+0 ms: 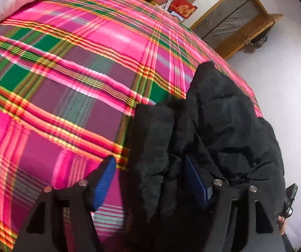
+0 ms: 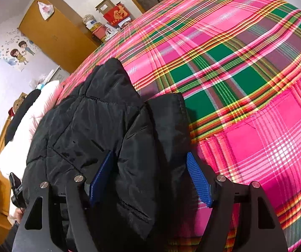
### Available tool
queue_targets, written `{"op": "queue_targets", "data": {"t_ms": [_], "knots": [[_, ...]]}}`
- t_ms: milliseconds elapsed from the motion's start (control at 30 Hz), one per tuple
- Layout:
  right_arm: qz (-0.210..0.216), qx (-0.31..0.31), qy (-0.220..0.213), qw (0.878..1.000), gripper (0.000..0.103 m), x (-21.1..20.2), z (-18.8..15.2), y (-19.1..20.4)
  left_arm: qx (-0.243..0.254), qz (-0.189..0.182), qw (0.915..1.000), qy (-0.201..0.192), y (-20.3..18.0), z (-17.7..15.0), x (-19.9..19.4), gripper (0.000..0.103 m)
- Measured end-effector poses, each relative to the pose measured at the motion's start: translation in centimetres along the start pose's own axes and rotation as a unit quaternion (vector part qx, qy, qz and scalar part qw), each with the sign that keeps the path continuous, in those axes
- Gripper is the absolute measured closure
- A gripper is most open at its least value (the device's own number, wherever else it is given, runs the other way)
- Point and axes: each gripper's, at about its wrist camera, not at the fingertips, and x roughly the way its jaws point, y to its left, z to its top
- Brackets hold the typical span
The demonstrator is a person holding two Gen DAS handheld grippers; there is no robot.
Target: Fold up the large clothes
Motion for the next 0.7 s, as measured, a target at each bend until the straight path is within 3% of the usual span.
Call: {"op": "queue_targets", "data": {"t_ms": [167,433,700], "knots": [[0.006,0.003,0.02,1.0,0.022,1.8,0.2,-0.4,0.037,0.022,0.999,0.014,-2.1,0.2,1.3,0.032],[-0.01,-0.034,0.048,0.998,0.021,3.1,1.1,0.7,0.069,0.045,0.9965,0.014,-3.6,0.3,2.1,0.032],[-0.011,-0.057,0.044,0.997,0.044,3.2,0.9,1.6,0.085,0.062,0.9944,0.012,-4.3,0.2,2.0,0.034]]}}
